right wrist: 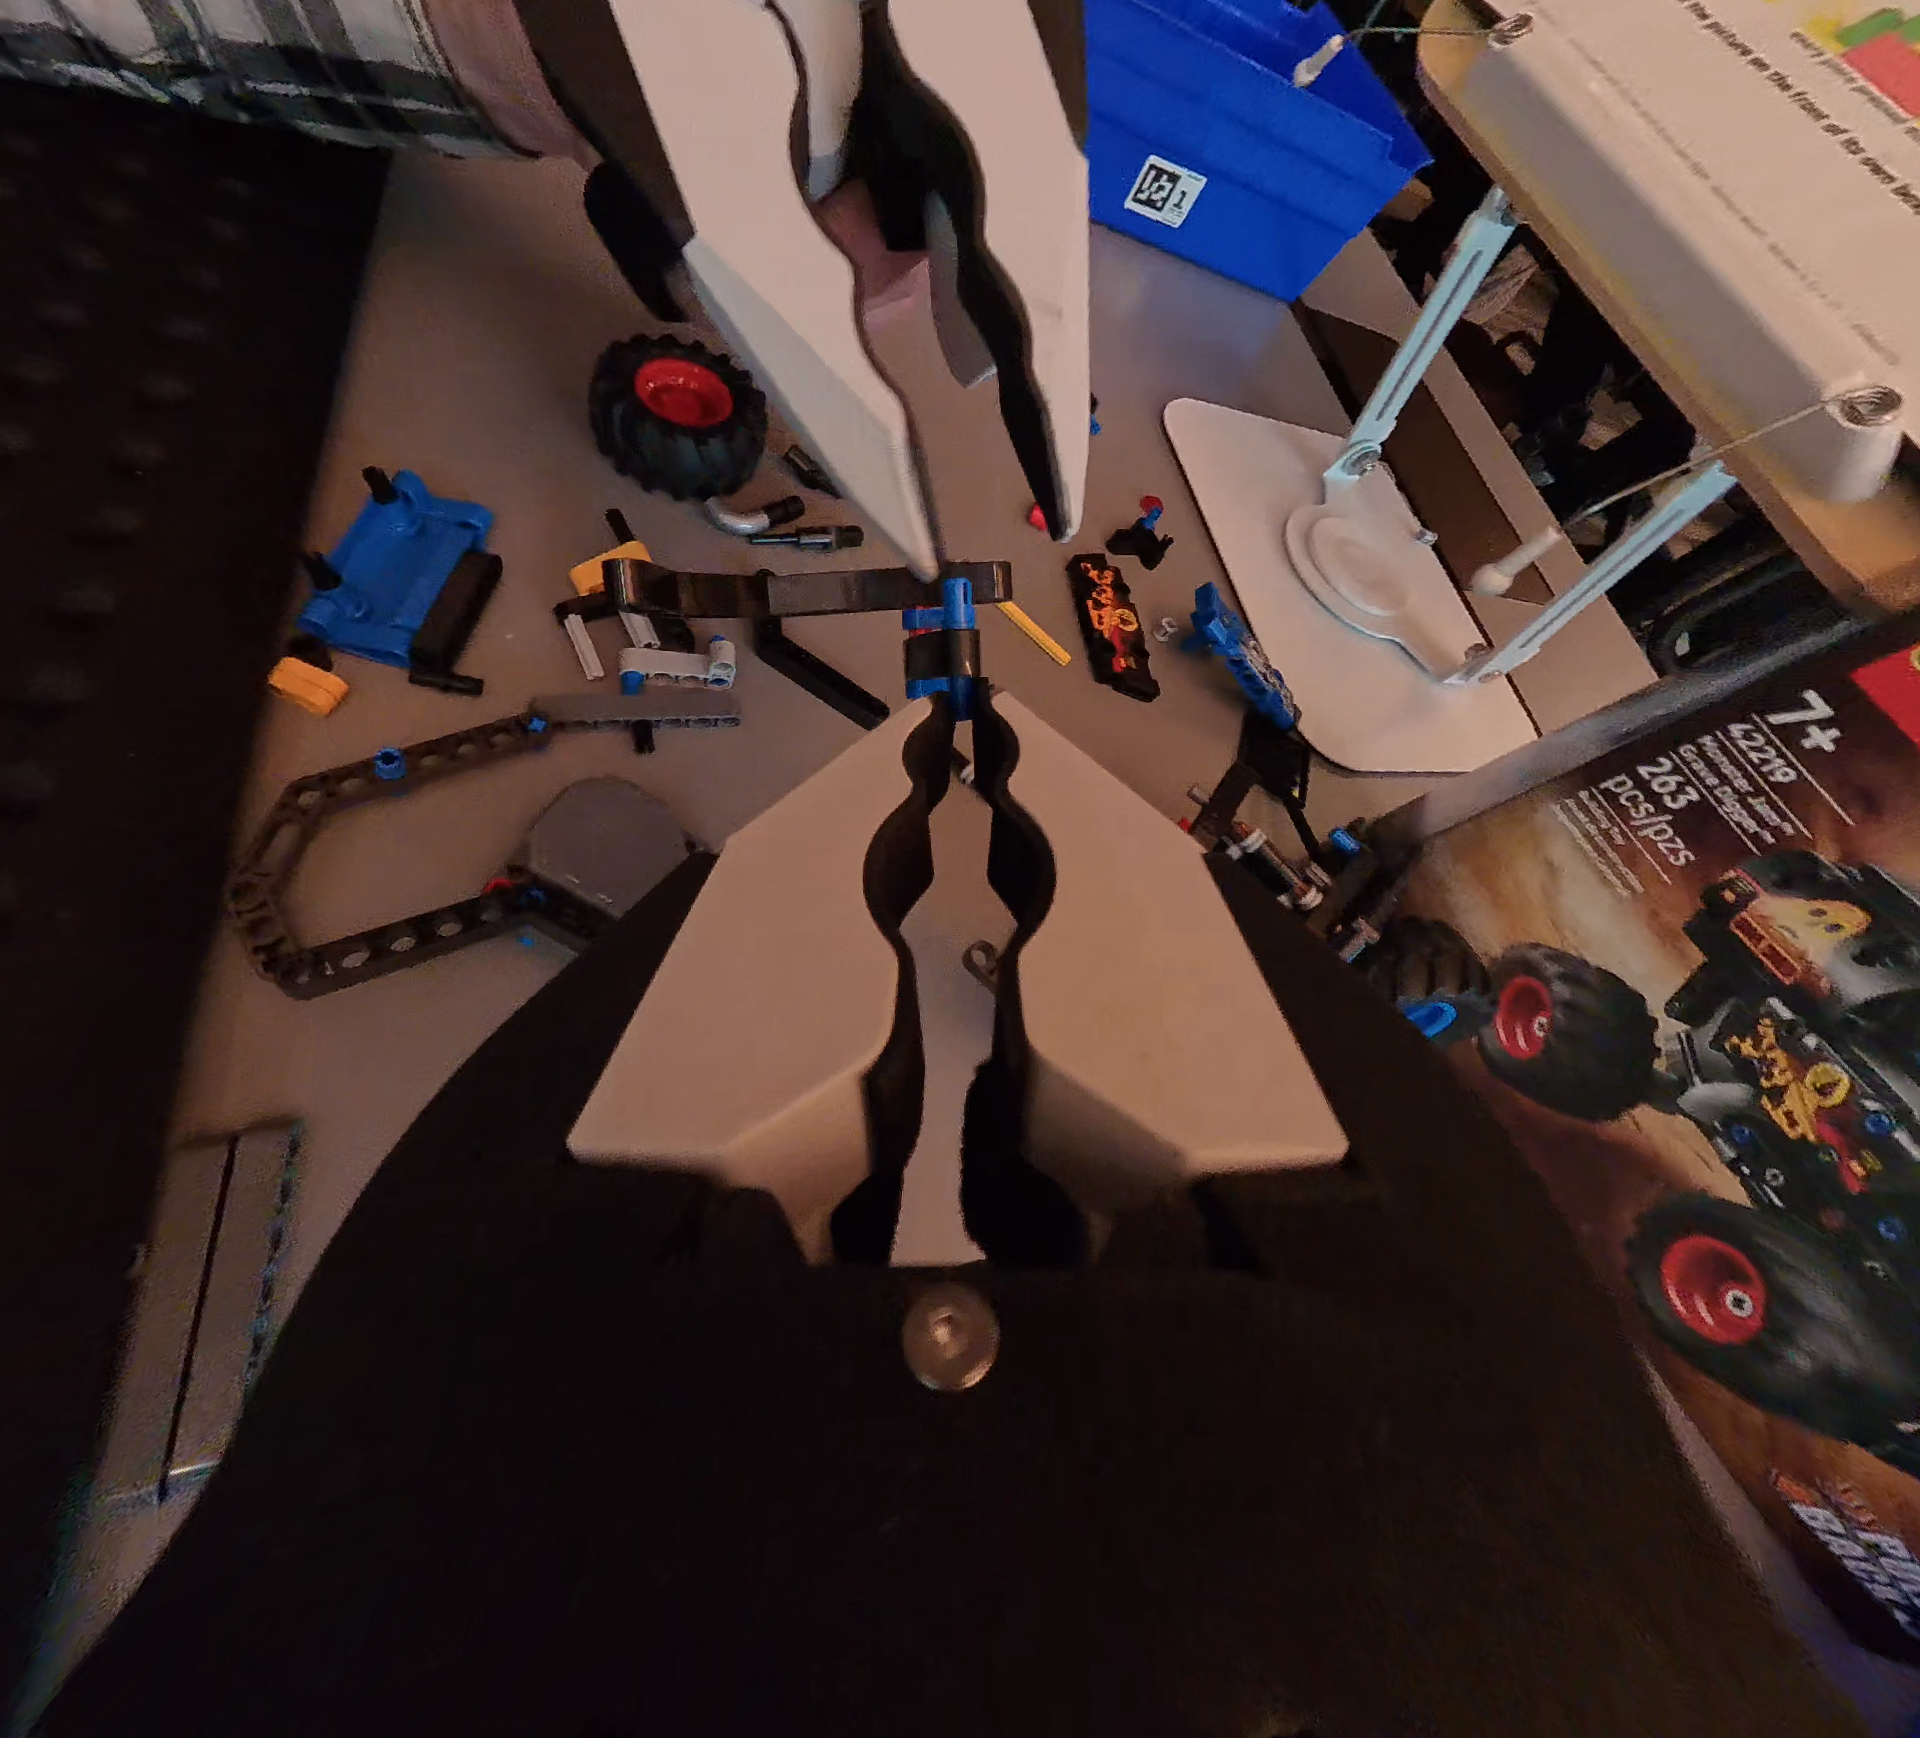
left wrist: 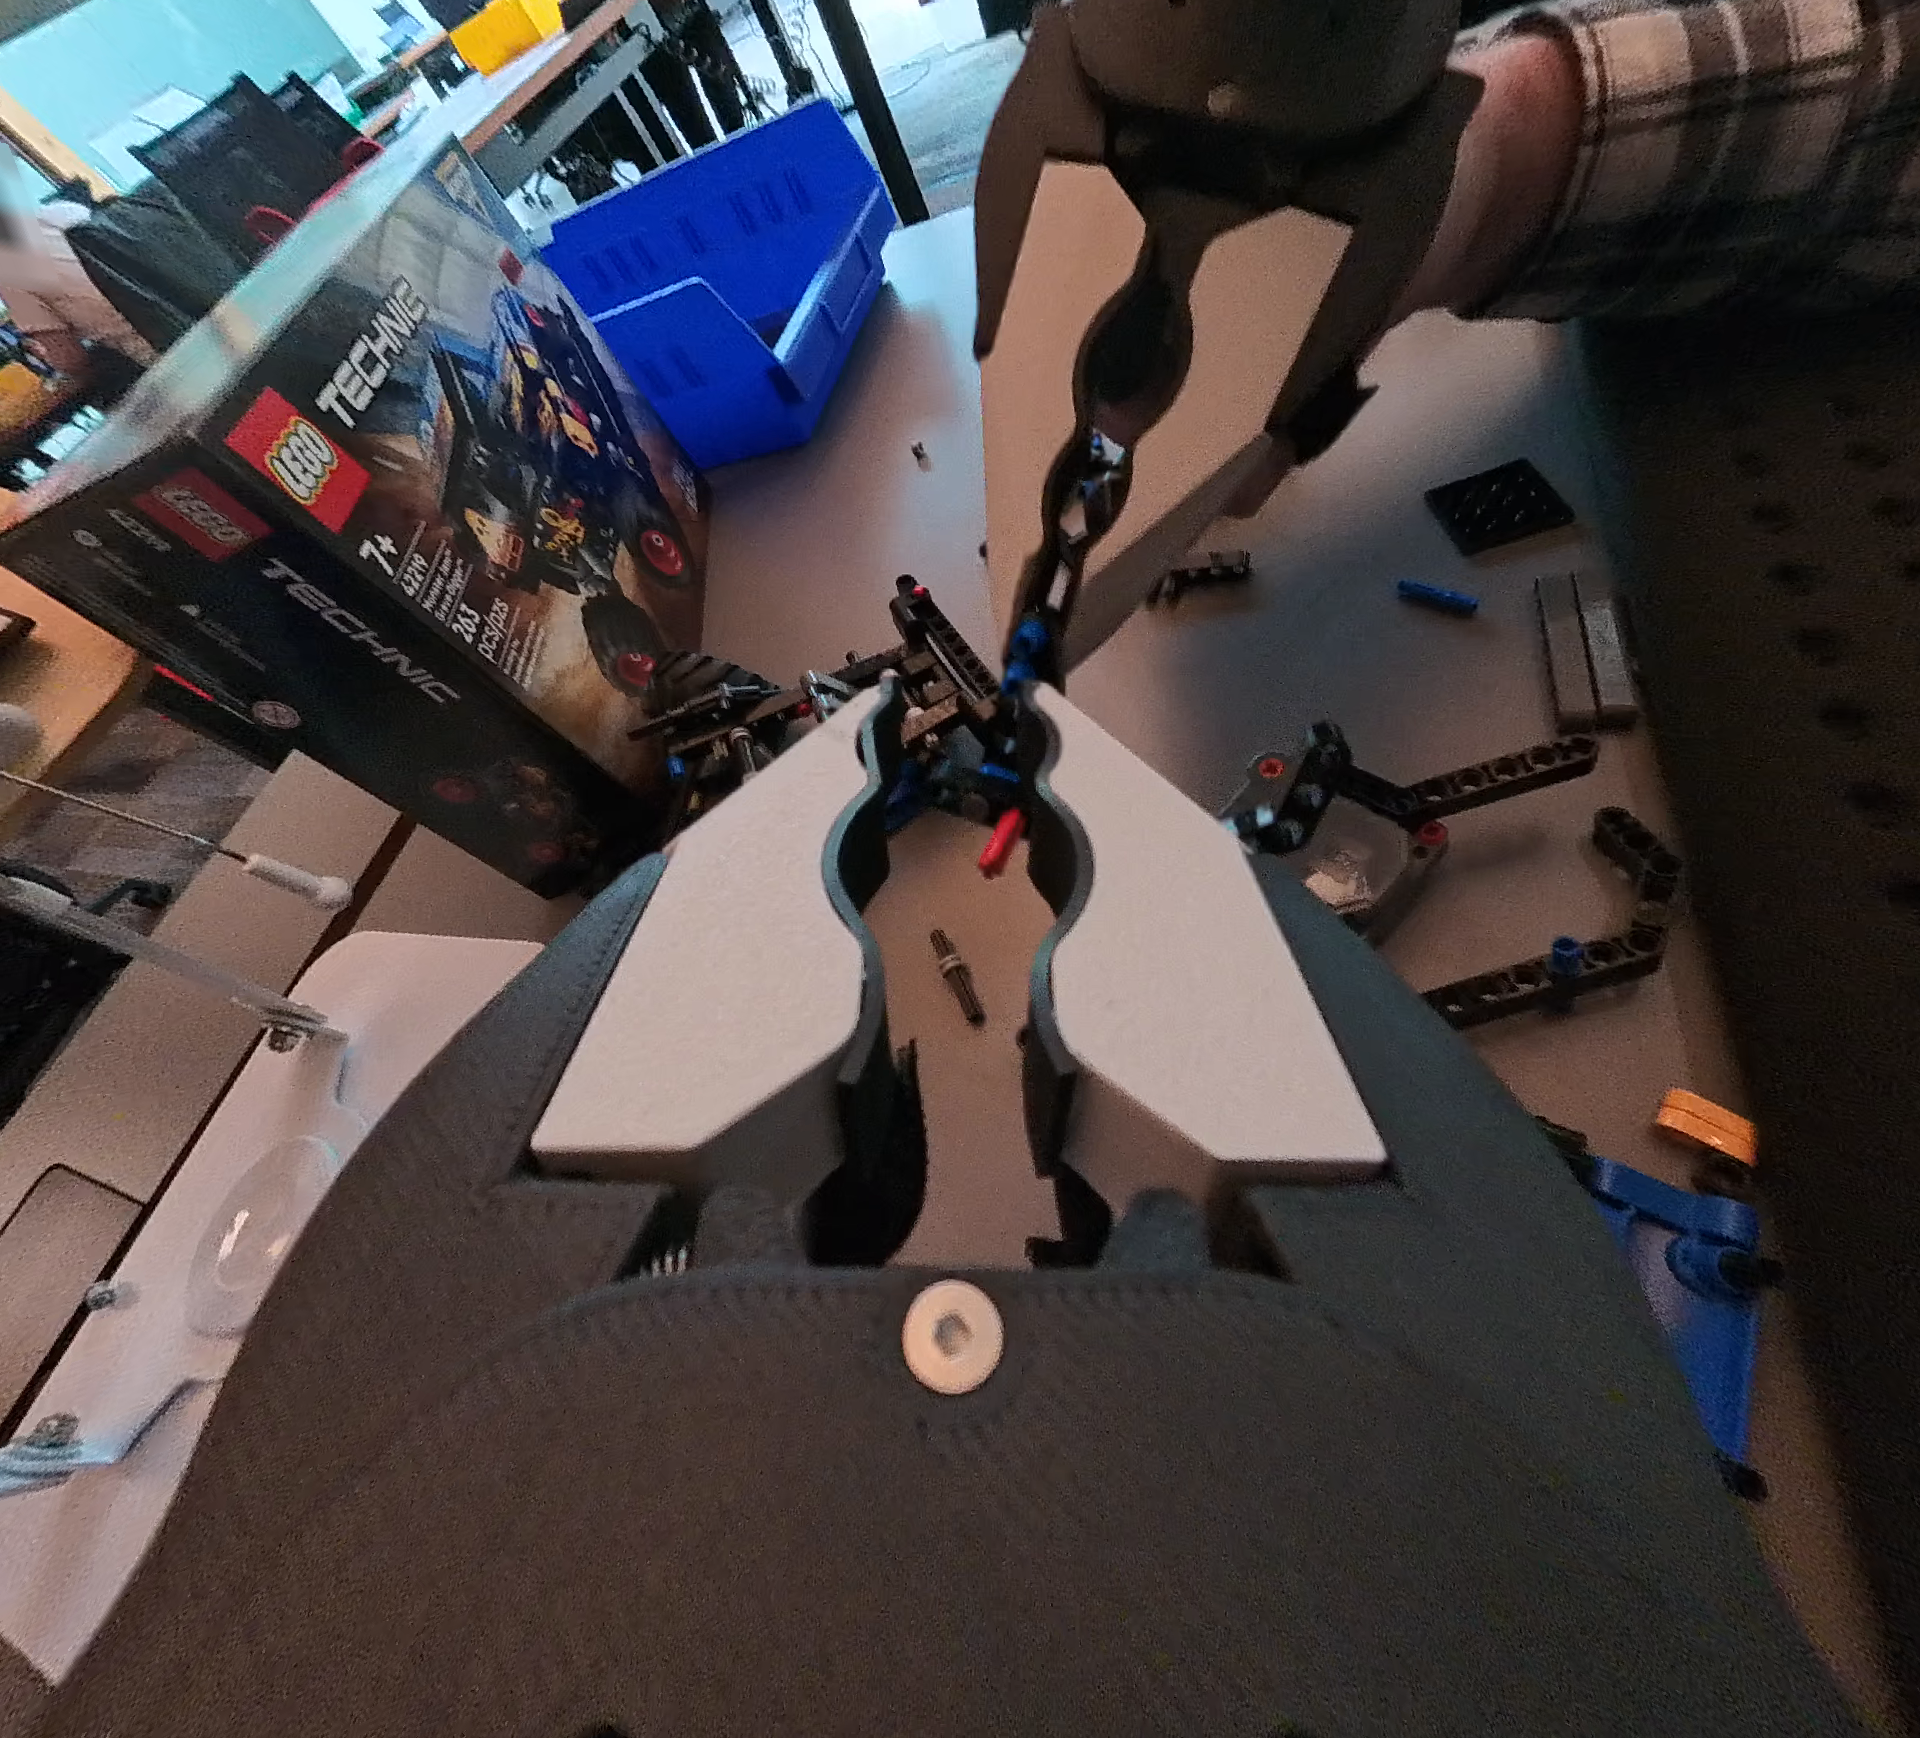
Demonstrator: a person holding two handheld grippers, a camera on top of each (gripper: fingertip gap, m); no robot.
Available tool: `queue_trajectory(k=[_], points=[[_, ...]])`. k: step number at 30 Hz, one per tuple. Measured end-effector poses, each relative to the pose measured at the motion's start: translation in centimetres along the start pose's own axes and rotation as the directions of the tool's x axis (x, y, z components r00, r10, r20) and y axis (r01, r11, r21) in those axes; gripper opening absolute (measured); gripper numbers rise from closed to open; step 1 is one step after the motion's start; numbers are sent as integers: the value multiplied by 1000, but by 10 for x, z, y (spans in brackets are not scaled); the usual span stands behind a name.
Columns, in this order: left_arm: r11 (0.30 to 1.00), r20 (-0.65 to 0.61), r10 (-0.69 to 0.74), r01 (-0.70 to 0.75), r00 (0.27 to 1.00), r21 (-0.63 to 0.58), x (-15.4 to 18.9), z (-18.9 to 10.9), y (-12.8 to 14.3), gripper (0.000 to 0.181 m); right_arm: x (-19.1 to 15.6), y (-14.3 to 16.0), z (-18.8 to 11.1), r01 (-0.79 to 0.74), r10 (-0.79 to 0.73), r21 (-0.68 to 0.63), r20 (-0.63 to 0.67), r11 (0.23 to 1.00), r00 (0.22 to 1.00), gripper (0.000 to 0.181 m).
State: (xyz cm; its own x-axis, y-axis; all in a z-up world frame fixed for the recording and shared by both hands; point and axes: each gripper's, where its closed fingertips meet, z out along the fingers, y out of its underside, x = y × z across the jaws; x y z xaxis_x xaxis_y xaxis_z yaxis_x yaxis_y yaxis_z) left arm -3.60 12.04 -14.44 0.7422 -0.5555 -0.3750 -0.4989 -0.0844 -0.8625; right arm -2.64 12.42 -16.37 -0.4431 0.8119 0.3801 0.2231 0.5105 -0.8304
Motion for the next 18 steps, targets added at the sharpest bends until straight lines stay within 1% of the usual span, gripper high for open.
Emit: queue_trajectory(k=[2, 5, 6, 8, 10, 11, 16, 18], points=[[1000, -24, -17, 17, 1000, 16, 3, 0, -1, 7, -1, -1, 1, 10, -10, -3, 1, 1000, 1000, 2], [999, -54, -20, 22, 998, 27, 9, 1, -3, 0, -2, -1, 1, 11, -11, -6, 2, 1000, 1000, 2], [999, -65, -26, 28, 998, 38, 10, 0, -5, 5, -2, -1, 1, 11, -11, -6, 2, 1000, 1000, 2], [1000, -90, -17, 19, 996, 20, 15, 2, -2, 13, -2, -3, 1, 12, -12, 1, 3, 1000, 1000, 2], [1000, -100, -17, 17, 995, 0, 18, 5, 2, 11, -4, -4, 2, 16, -16, 4, 6, 1000, 1000, 2], [1000, -92, -10, 10, 996, -1, 17, 6, 3, 8, -4, -3, 3, 21, -21, -1, 5, 1000, 1000, 2], [999, -100, -10, 13, 995, 31, 20, 3, -4, 7, -5, -7, -1, 10, -11, 24, 15, 1000, 1000, 2], [996, -137, -60, 68, 989, 55, 20, 2, -6, 6, -7, -8, -1, 7, -8, 35, 28, 999, 1000, 2]])
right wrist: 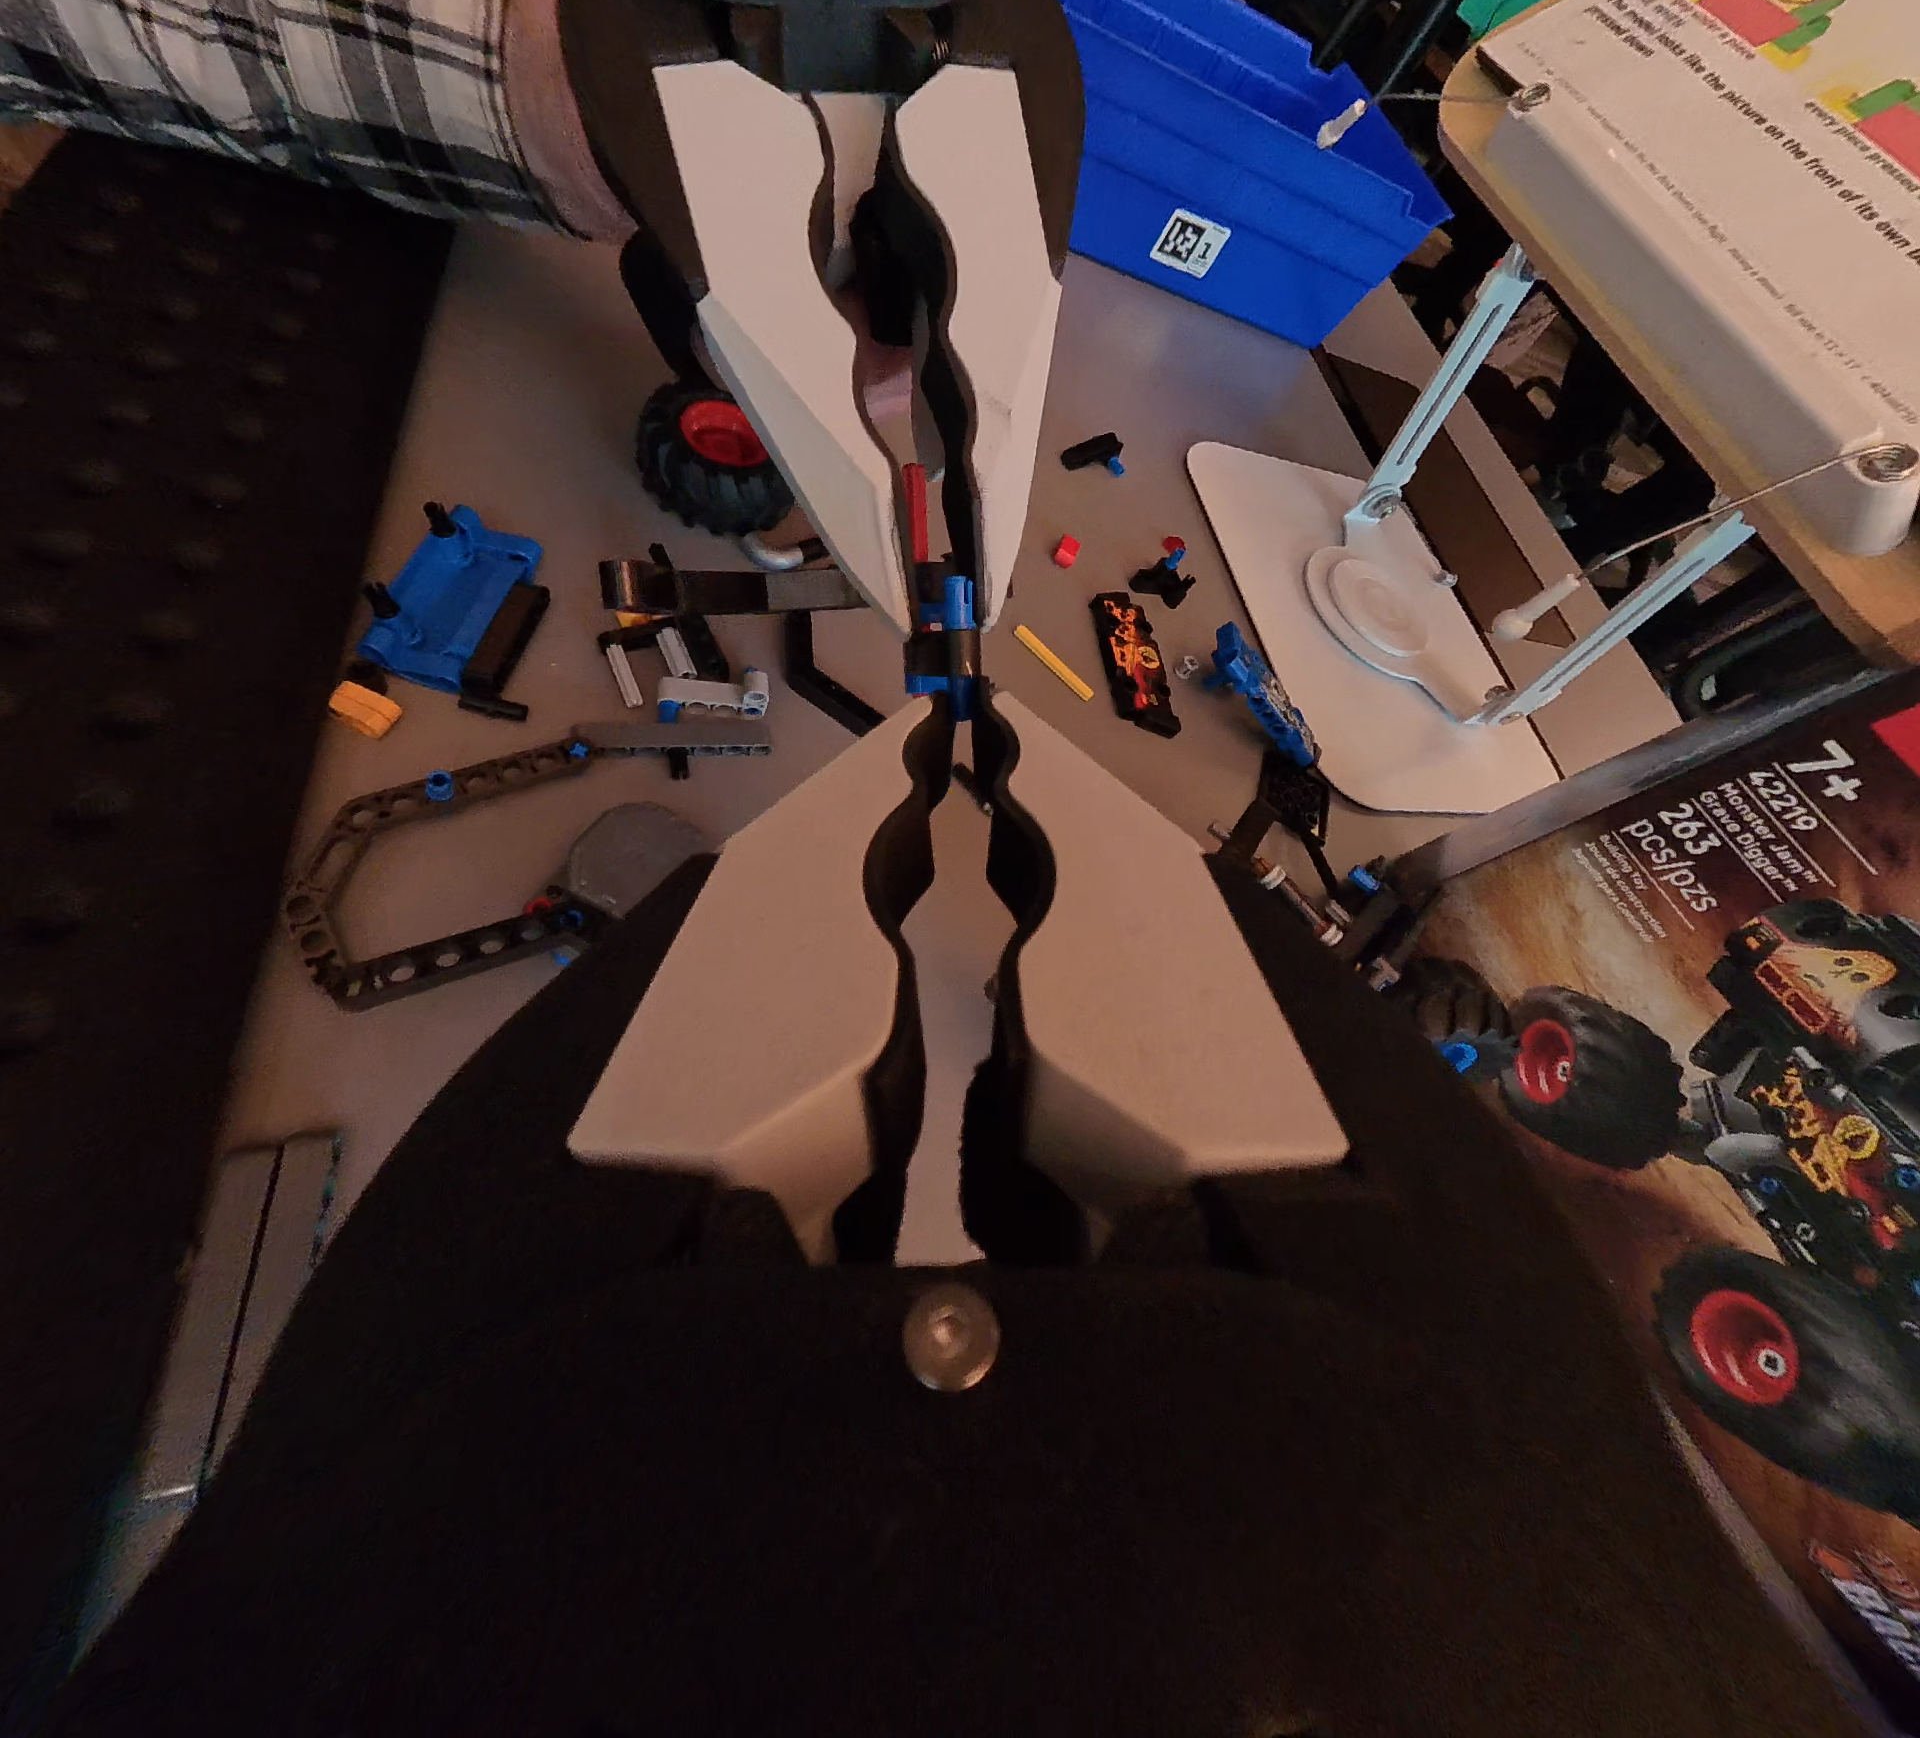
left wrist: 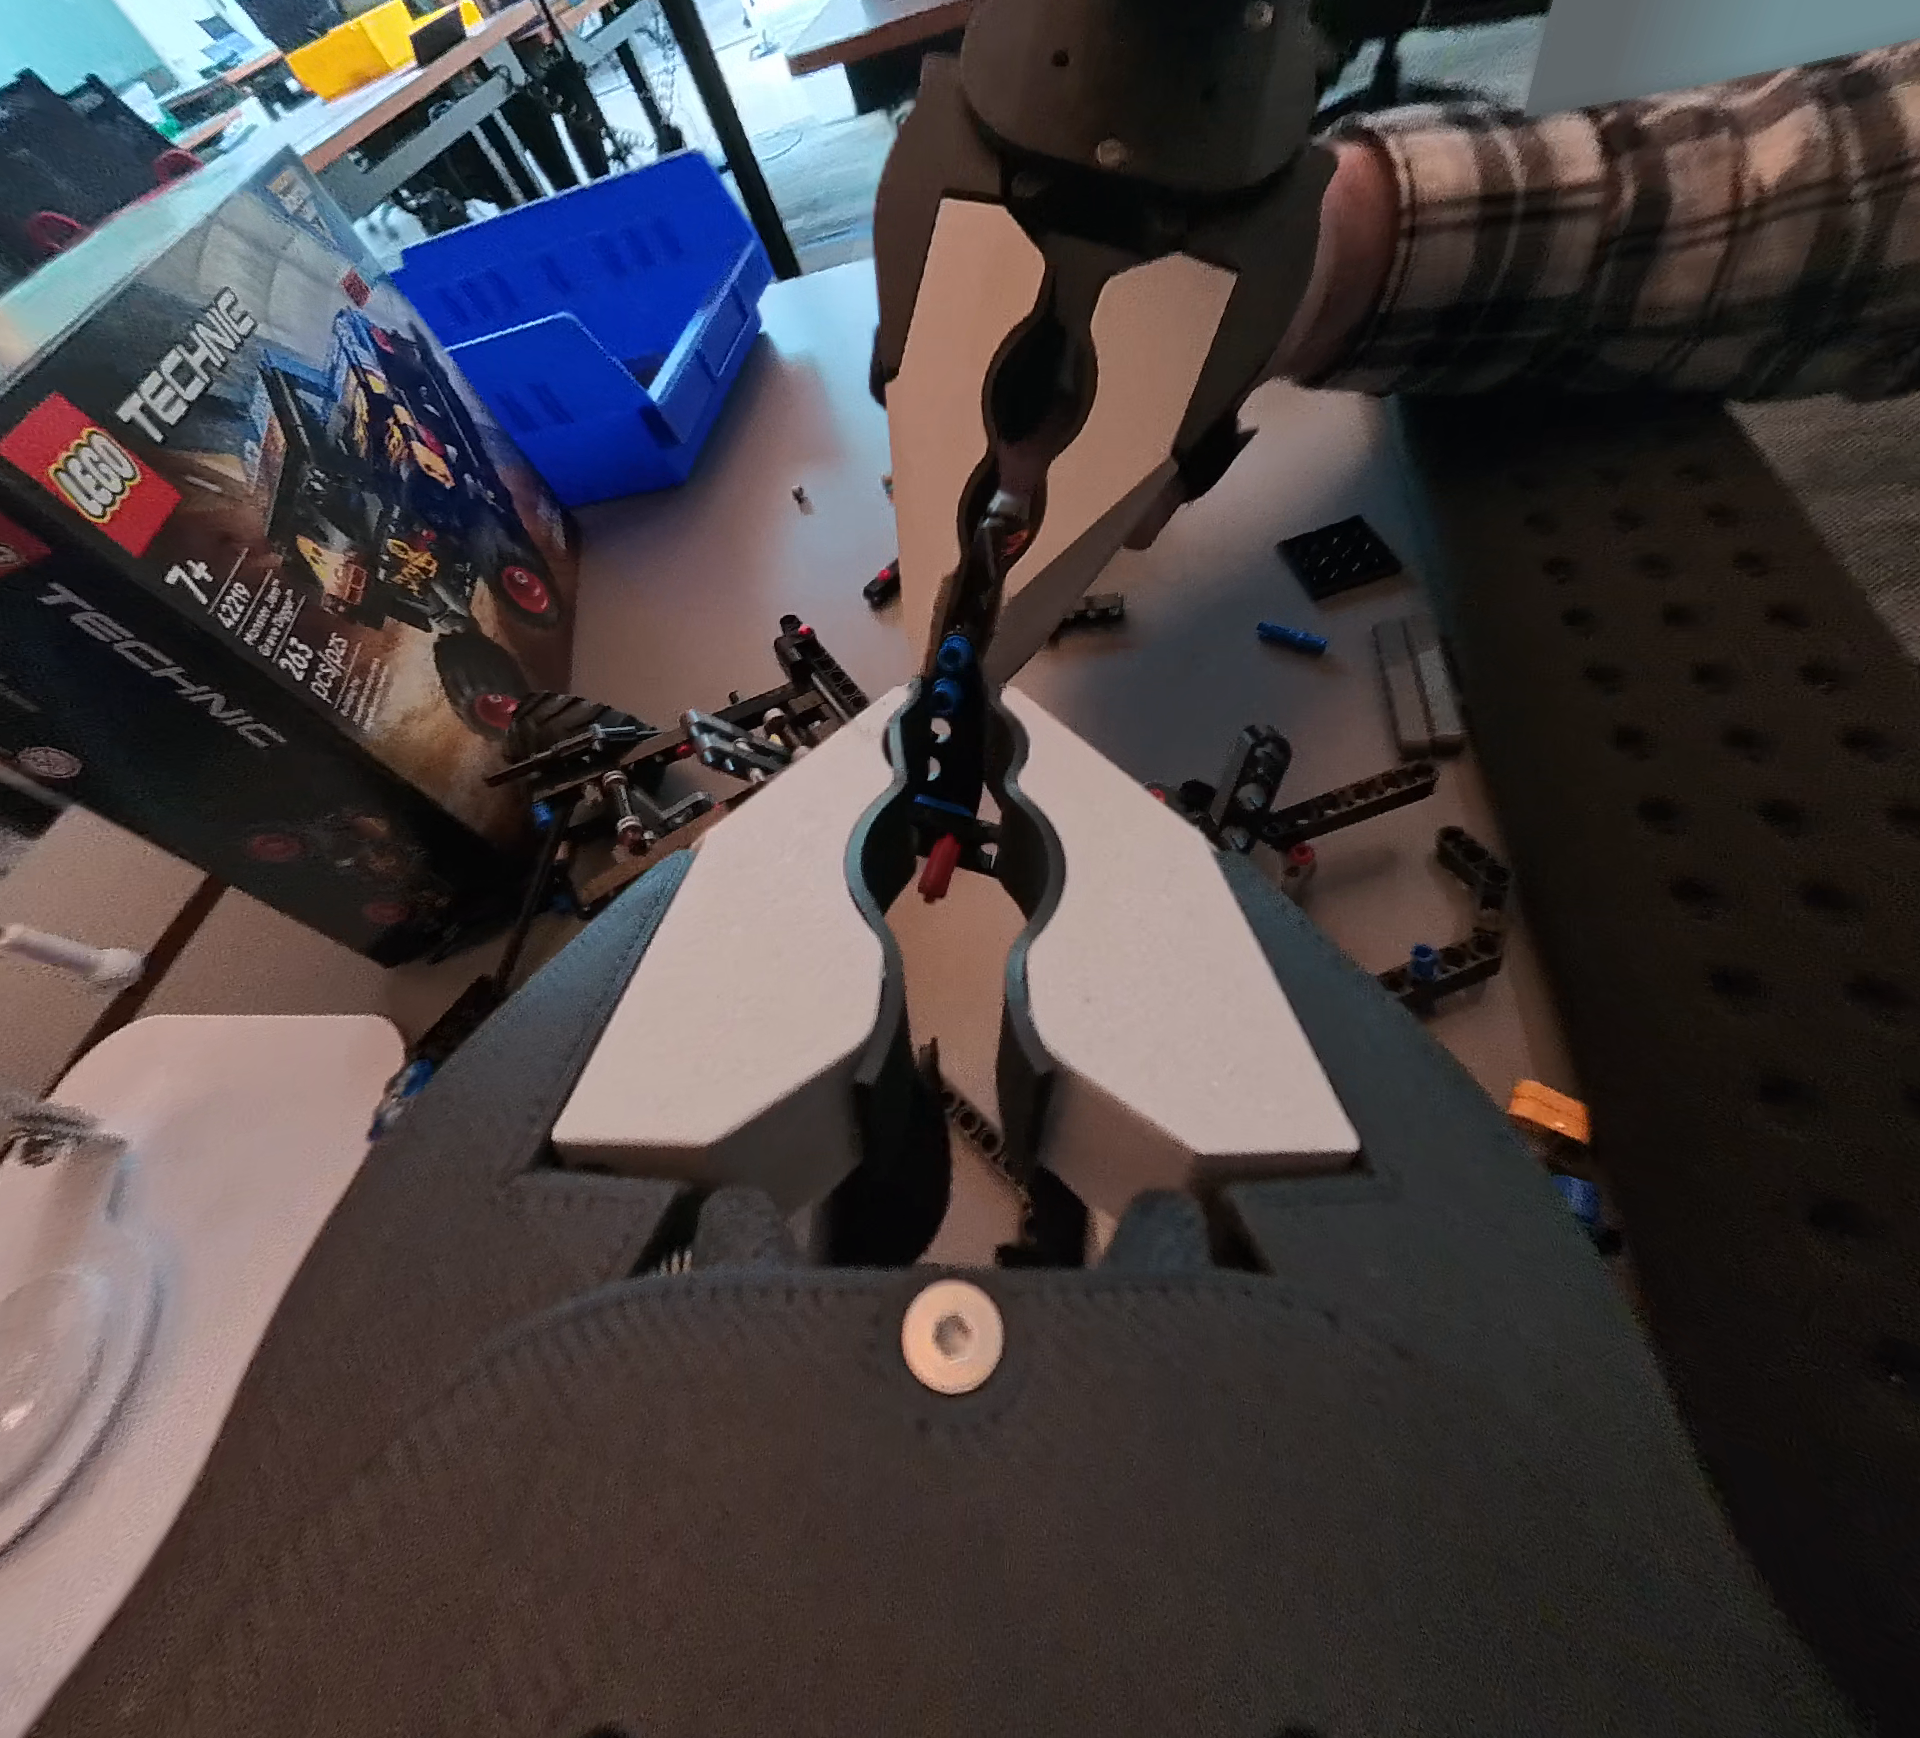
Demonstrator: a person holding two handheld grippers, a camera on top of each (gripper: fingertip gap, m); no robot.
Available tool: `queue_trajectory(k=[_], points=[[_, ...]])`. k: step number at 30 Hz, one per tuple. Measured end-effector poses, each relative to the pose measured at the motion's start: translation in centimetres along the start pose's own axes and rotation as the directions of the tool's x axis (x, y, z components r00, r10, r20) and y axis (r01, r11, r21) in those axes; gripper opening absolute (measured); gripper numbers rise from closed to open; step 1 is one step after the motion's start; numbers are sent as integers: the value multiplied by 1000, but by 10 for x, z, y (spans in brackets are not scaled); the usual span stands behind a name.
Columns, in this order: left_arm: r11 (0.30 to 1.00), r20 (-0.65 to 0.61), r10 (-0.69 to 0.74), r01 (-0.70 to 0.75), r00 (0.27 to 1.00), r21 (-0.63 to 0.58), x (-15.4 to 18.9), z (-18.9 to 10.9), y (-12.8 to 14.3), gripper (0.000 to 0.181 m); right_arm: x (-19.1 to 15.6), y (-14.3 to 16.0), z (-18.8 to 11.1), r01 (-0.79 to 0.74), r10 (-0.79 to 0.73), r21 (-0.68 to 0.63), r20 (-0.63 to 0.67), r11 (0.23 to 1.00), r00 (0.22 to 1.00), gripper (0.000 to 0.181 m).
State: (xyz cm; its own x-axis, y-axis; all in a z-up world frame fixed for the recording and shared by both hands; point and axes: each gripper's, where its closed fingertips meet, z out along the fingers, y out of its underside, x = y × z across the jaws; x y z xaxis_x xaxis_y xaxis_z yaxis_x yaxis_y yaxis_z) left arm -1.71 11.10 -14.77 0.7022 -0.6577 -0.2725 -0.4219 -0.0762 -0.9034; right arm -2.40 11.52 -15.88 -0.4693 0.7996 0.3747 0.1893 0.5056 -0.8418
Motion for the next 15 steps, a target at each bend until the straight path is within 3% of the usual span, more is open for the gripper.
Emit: queue_trajectory(k=[4, 10, 15], points=[[995, -60, -79, 83, 995, 61, 3, -6, -8, 1, -3, -8, -3, 7, -7, 37, 16, 999, 1000, 2], [999, 34, -6, 4, 999, 53, 0, -4, -12, 1, 1, -9, -6, -16, 16, 45, -2, 999, 1000, 2], [947, -38, -204, 207, 978, 245, 1, -15, -49, 0, 1, -35, -22, -39, 38, 177, 10, 983, 999, 2]])
